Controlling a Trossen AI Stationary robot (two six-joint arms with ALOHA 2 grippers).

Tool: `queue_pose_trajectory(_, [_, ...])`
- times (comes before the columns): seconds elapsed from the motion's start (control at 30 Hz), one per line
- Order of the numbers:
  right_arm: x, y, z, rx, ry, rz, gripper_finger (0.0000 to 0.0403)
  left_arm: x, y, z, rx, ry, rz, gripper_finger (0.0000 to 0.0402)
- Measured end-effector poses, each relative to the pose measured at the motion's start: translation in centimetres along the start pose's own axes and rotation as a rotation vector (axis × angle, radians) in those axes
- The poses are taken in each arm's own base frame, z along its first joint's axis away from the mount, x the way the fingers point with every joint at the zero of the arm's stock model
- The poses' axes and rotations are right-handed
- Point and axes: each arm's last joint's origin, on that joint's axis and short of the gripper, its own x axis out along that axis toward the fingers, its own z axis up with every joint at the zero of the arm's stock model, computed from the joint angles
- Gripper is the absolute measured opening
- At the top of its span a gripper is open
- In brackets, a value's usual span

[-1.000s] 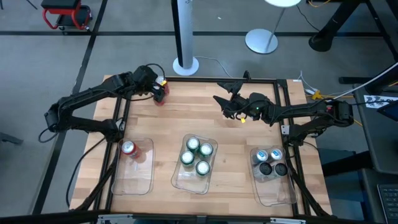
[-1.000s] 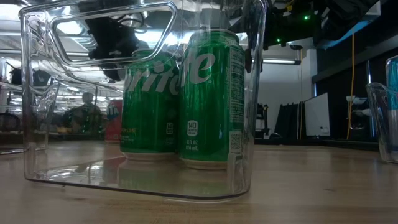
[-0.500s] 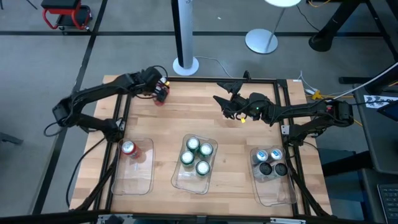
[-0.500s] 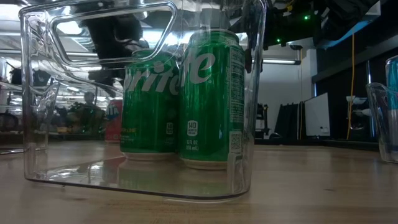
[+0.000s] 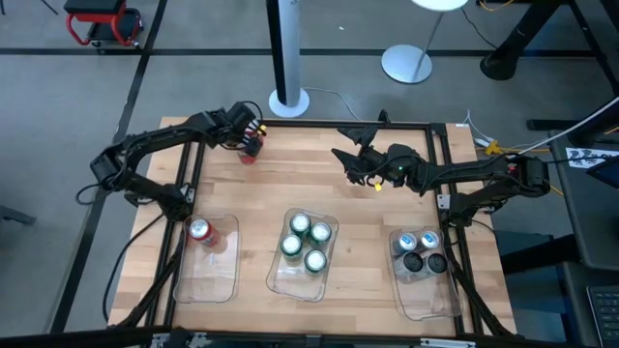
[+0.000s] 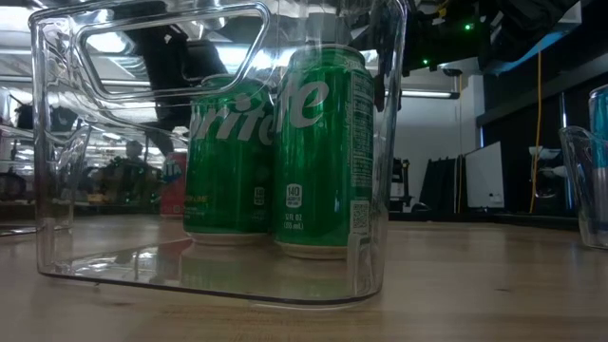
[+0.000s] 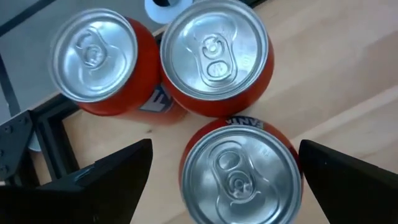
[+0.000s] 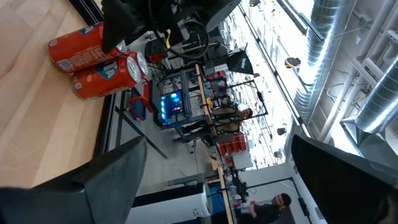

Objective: Sort soda cans
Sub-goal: Put the orange soda can into the left transparent bin

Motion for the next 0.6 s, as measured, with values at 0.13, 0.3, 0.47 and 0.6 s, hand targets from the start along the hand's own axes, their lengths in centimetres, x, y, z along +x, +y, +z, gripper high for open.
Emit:
queue_pose_trajectory(0.13, [0.0, 0.0, 0.0, -0.001, 0.000, 0.000, 0.0399, 0.7, -0.3, -0.1, 0.019, 0.034, -0.011, 0.0390])
queue_pose_trajectory(0.3, [0.0, 0.0, 0.0, -0.001, 0.000, 0.000, 0.0399, 1.7, -0.4, -0.1, 0.026, 0.066, -0.002, 0.0390])
queue_pose_trajectory(0.47, [0.0, 0.0, 0.0, -0.001, 0.000, 0.000, 0.0399, 2.4, -0.6, -0.1, 0.033, 0.086, 0.002, 0.0390])
queue_pose_trajectory(0.6, [0.0, 0.0, 0.0, -0.001, 0.000, 0.000, 0.0399, 2.5, -0.7, -0.1, 0.036, 0.088, 0.002, 0.0390])
